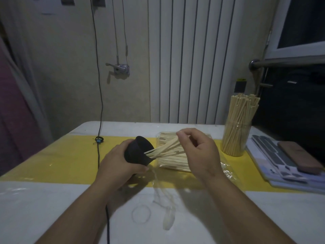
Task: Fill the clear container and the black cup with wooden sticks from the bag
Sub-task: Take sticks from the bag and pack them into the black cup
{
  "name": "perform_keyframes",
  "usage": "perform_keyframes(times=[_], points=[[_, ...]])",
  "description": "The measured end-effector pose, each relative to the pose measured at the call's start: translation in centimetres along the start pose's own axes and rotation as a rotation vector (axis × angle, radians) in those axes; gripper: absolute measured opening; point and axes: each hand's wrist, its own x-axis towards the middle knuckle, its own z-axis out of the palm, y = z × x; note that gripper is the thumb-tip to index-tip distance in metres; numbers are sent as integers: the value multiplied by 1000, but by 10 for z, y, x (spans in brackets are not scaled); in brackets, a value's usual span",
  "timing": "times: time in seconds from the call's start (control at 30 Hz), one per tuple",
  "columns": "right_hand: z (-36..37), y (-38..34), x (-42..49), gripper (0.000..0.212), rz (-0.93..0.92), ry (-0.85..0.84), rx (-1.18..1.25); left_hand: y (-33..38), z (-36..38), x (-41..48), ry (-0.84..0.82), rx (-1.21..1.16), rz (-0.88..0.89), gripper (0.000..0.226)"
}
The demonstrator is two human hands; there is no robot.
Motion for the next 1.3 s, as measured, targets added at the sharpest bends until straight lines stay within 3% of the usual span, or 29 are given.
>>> perform_keyframes(times=[0.33,0.53,0.77,0.9,1.03,1.17,1.3], points=[[-7,5,5,10,19,94,-12,-4,-1,3,-9,-37,-7,71],[-7,6,4,14,44,-16,18,-4,0,3,-1,-40,1,68],[-14,6,8,13,174,58,37,-4,-1,3,5,-65,-11,66],[-15,11,9,7,257,-144,-193,-5,-1,4,21,-85,-16,65],[-15,20,8,19,304,-493,-401,-5,-2,4,23,-79,-19,65],[1,47,4,28,276,-736,-630,-4,-2,3,19,-85,-23,66],[12,69,-1,45,147,-711,-826,-3,-2,3,16,-83,-16,67]])
